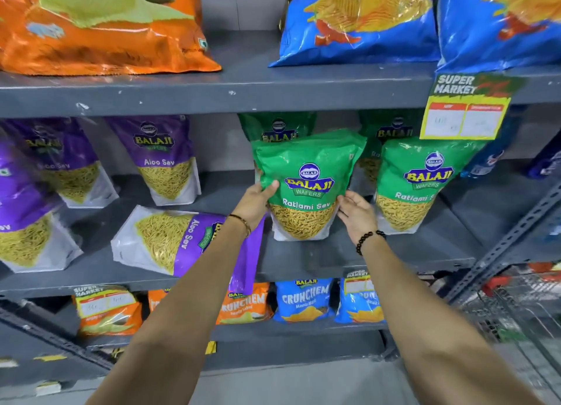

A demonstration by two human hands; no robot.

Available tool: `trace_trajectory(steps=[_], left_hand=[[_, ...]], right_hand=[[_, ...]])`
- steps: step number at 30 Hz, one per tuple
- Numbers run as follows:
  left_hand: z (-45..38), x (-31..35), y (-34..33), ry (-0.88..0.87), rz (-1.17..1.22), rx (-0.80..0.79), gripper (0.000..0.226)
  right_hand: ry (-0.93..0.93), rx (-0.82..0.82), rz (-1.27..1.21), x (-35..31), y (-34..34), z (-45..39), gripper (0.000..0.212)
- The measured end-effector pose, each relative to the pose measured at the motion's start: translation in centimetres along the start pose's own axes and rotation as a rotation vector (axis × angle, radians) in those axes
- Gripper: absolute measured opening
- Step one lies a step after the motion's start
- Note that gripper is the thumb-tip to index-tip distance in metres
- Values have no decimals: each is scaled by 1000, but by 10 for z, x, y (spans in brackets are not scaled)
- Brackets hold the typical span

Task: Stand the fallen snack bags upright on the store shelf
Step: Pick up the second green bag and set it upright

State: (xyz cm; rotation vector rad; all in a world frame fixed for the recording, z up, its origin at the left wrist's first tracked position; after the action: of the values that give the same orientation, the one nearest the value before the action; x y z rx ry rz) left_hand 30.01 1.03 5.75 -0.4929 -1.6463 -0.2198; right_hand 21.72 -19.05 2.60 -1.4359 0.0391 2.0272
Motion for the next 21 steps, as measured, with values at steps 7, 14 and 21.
trace_trajectory(steps=[7, 14, 21], left_hand=[[-11, -4, 1, -4, -23, -69, 36], [-10, -5, 104, 38, -797, -65, 51], [12, -5, 226, 269, -1518, -344, 48]], right_hand=[[-61, 52, -39, 6, 8, -6, 27], [-93, 213, -31, 25, 5, 16, 34], [-104, 502, -207, 77, -28, 61, 34]])
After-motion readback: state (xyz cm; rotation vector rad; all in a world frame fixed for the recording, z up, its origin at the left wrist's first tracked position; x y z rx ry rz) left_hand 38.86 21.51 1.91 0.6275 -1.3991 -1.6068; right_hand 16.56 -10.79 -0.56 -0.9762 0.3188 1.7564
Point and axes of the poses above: each hand's wrist, its own z-axis away from the middle knuckle, its own y-axis out of the back of the hand, x = y × z, the point moved 5 cm from there along -z, towards the middle knuckle, and after that the axes turned 14 degrees about -y, right-handed, at the moved point
